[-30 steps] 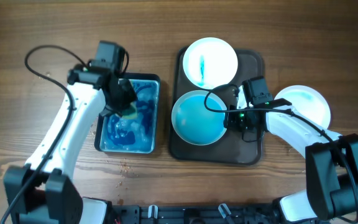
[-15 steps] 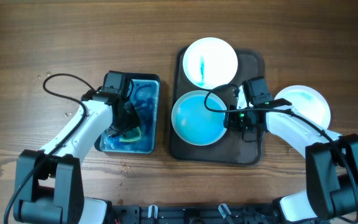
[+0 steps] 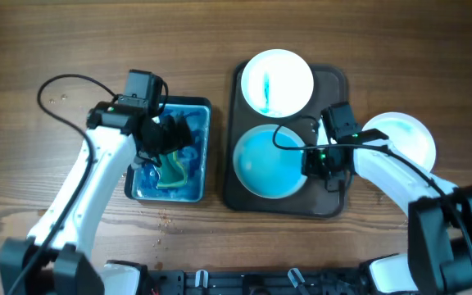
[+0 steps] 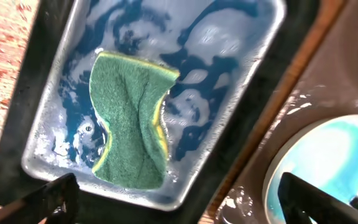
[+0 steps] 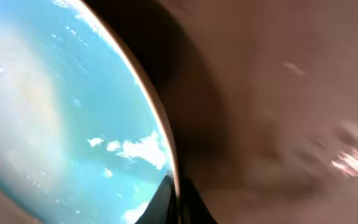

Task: Clean dirty plates on tray and stack at the side
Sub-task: 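Return the sponge to the water tray with the left gripper, then lift the plate with the right gripper and tilt it over the water tray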

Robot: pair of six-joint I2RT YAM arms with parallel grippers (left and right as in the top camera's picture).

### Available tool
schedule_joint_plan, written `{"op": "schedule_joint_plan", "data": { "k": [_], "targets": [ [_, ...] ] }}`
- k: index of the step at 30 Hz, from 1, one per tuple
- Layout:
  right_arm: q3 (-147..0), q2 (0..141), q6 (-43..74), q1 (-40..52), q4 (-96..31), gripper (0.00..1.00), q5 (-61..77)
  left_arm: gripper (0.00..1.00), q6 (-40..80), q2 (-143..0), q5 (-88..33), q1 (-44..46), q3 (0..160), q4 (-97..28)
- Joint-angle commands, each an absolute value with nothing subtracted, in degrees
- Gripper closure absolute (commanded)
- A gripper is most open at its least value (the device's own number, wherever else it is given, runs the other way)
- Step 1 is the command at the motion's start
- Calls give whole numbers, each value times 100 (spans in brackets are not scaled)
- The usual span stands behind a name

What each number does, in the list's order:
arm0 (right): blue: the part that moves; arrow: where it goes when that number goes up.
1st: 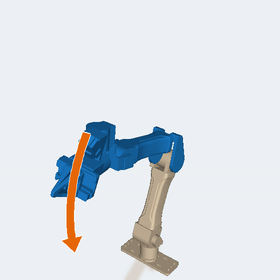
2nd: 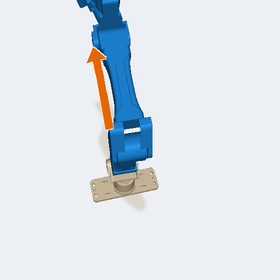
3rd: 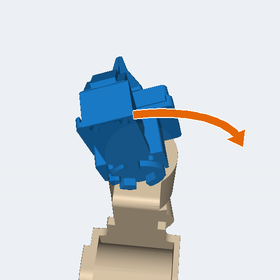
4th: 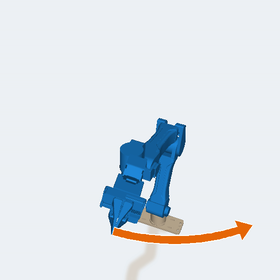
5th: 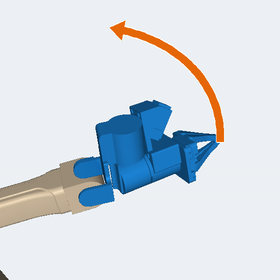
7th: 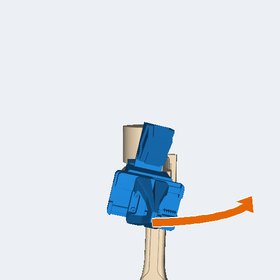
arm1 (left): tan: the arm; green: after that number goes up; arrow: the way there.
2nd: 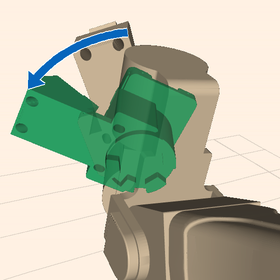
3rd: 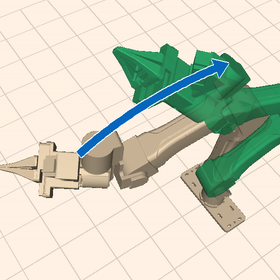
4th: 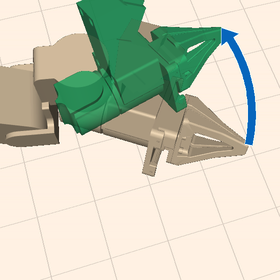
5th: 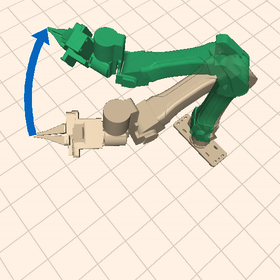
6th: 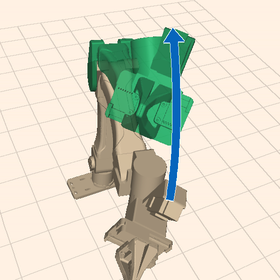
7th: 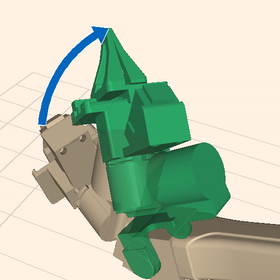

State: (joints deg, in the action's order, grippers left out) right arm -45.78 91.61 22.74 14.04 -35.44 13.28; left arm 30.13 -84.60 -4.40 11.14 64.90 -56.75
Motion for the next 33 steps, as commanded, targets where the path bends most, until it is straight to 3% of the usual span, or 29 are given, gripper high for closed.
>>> {"op": "schedule_joint_plan", "data": {
  "k": [1,6,10,21,30,33],
  "targets": [
    [-5308,8571,1859,1422,-4285,96,403,0,2967,-8272,-502,1111,6569,-5728],
    [-6696,8412,1625,1900,-5616,96,-235,0,3107,-8272,231,1055,6569,-5968],
    [-7513,8431,1651,2521,-5819,96,-532,0,3833,-8272,513,475,6569,-6047],
    [-7690,9043,1645,4215,-3238,96,-2064,0,3820,-8272,460,-1385,6569,-6156],
    [-7690,9463,1031,5787,-2215,96,-5402,0,3820,-8272,460,-1588,6569,-6154],
    [-7693,9463,355,6143,-1745,96,-6355,0,3817,-8272,460,-1588,6569,-6154]
  ]
}}
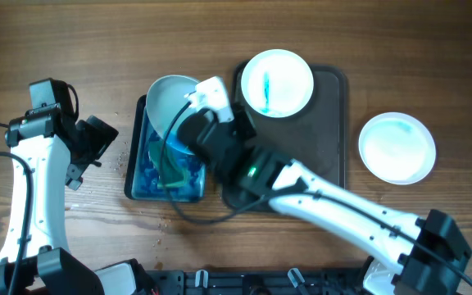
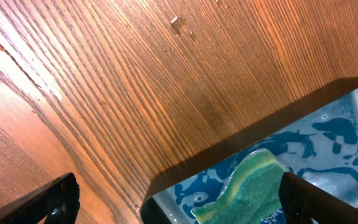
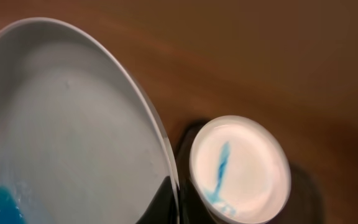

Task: Clean dirty plates on tray and stack at the side
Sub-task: 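Lift the plate with the right gripper and tilt it over the water tray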

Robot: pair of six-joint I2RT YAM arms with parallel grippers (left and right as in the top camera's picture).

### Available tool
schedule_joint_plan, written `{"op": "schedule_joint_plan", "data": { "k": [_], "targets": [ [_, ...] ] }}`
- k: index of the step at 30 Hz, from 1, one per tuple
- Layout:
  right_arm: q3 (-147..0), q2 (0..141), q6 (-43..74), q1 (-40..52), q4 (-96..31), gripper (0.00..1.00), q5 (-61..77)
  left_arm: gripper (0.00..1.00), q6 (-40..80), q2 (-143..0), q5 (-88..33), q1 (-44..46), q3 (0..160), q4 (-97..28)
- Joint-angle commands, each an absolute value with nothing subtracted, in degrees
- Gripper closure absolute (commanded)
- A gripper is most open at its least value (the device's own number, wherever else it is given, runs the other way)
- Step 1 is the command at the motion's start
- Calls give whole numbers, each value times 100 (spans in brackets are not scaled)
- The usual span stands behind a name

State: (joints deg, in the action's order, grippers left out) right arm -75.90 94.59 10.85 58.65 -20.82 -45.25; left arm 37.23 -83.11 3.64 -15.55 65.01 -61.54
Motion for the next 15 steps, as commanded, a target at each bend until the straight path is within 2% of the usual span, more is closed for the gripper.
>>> {"op": "schedule_joint_plan", "data": {
  "k": [1,8,15],
  "targets": [
    [-7690,9463,91,6235,-1590,96,-6506,0,3820,-8272,460,-1588,6569,-6154],
    [-7690,9463,-1518,6753,-596,96,-7334,0,3820,-8272,460,-1588,6569,-6156],
    [-7690,9463,-2008,7048,-344,96,-7846,0,3820,-8272,458,-1588,6569,-6154]
  ]
}}
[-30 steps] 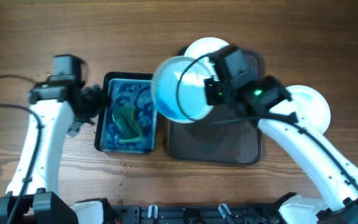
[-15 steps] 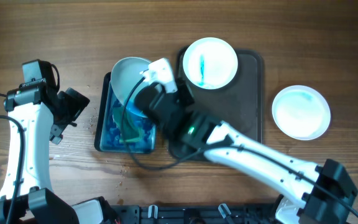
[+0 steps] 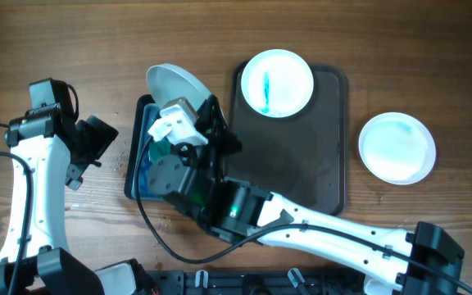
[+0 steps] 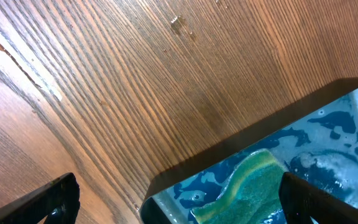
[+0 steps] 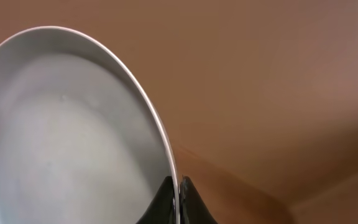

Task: Clean dirty plates on tray and stack at the side
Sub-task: 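Lift the plate with the right gripper and tilt it over the water tray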

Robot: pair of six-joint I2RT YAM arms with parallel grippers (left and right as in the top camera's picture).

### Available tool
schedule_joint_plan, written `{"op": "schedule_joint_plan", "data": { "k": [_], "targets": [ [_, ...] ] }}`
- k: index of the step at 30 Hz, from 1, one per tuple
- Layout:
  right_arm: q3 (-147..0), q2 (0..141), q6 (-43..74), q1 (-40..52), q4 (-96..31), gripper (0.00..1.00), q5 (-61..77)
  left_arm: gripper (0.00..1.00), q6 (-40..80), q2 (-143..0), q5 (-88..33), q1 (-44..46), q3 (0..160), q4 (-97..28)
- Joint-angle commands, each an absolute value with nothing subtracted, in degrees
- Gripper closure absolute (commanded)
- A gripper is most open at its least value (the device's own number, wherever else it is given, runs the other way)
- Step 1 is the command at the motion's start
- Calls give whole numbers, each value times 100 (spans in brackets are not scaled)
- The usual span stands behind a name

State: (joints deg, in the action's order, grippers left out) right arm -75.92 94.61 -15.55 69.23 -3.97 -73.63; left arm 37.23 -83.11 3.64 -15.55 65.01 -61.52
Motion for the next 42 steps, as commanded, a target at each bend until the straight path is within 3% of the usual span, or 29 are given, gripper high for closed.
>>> {"op": "schedule_joint_plan", "data": {
  "k": [1,15,23,35,39,42],
  "targets": [
    [-7690,9463,-2073,7083,-342,96,-7843,0,3820,-8272,460,-1588,6569,-6154],
    [-7690,9463,-2423,7183,-298,96,-7767,0,3820,-8272,460,-1588,6569,-6154],
    [-7690,9463,-2689,7183,-301,96,-6785,0,3820,-8272,460,-1588,6569,-6154],
    [-7690,9463,-3004,7150,-102,96,-7133,0,3820,-8272,460,-1588,6569,-6154],
    [-7690,9463,-2259,6954,355,96,-7255,0,3820,-8272,460,-1588,6569,-6154],
    [-7690,9463,-3140,6991,388,96,-7140,0,3820,-8272,460,-1588,6569,-6154]
  ]
}}
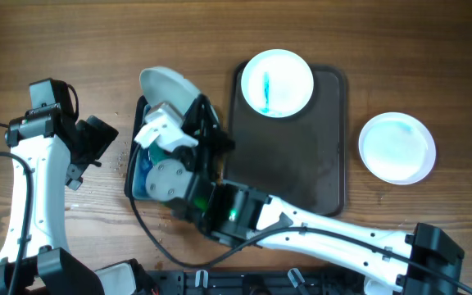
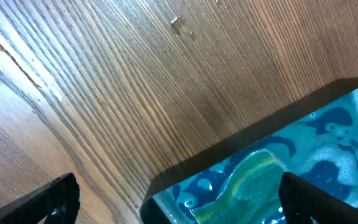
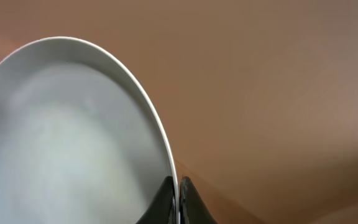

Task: Clean dirty plates on tray and stack at the side
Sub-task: 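Lift the plate with the right gripper and tilt it over the water tray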

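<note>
My right gripper is shut on the rim of a white plate, held tilted over the far end of the blue-water basin. A green-and-yellow sponge lies in the basin's blue water. On the dark tray one white plate with a blue streak sits at the far end. A further white plate rests on the table right of the tray. My left gripper is open over bare wood, left of the basin.
The right arm stretches across the front of the table and covers most of the basin. The wooden table carries small specks near the basin's left side.
The held plate has shifted slightly left and tipped further. The basin's water looks bluer and more stirred. The left arm has not moved.
First my right gripper pinched the blue-covered plate on the tray while my left gripper hovered over the sponge in the basin. Then the left gripper was left of the basin and the plate, mostly white, was over the basin. It has stayed tilted there since.
</note>
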Robot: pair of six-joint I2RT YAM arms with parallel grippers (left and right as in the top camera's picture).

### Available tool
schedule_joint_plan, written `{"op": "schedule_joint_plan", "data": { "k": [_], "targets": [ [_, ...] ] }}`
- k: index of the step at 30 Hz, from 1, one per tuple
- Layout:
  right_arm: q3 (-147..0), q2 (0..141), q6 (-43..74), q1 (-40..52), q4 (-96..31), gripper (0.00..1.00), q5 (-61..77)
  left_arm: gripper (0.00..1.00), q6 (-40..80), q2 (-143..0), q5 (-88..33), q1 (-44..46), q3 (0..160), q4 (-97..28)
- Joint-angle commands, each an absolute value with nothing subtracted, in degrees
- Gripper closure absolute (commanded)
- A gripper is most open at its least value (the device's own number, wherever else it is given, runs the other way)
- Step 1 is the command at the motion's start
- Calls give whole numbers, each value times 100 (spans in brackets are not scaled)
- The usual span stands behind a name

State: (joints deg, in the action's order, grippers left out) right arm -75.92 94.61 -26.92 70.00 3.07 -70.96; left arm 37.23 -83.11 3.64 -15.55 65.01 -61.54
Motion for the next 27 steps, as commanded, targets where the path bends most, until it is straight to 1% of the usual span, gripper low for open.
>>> {"op": "schedule_joint_plan", "data": {
  "k": [1,2,3,4,6,7,8,9,10,11,13,18,24,27],
  "targets": [
    [-7690,9463,-3232,6954,521,96,-7306,0,3820,-8272,460,-1588,6569,-6154],
    [-7690,9463,-2995,6917,762,96,-7443,0,3820,-8272,458,-1588,6569,-6154],
    [-7690,9463,-2672,6914,895,96,-7367,0,3820,-8272,460,-1588,6569,-6154],
    [-7690,9463,-2611,6954,880,96,-7085,0,3820,-8272,460,-1588,6569,-6154],
    [-7684,9474,-3116,7028,801,96,-6890,0,3820,-8272,458,-1588,6569,-6154],
    [-7669,9485,-3297,7015,821,96,-7111,0,3820,-8272,458,-1588,6569,-6154],
    [-7660,9487,-3109,6984,899,96,-7251,0,3820,-8272,460,-1588,6569,-6154],
    [-7660,9489,-2783,6980,910,95,-7201,0,3820,-8272,460,-1588,6569,-6154],
    [-7660,9489,-2711,7002,862,96,-7083,0,3820,-8272,460,-1588,6569,-6154],
    [-7660,9491,-2945,7035,808,96,-7052,0,3820,-8272,460,-1588,6569,-6154],
    [-7660,9504,-3055,7030,814,95,-7164,0,3820,-8272,460,-1588,6569,-6154],
    [-7660,9507,-2683,7019,792,96,-7133,0,3820,-8272,460,-1588,6569,-6154],
    [-7653,9507,-2674,7019,764,96,-7070,0,3820,-8272,458,-1588,6569,-6154],
    [-7653,9504,-2373,6993,768,96,-7070,0,3820,-8272,460,-1588,6569,-6154]
  ]
}}
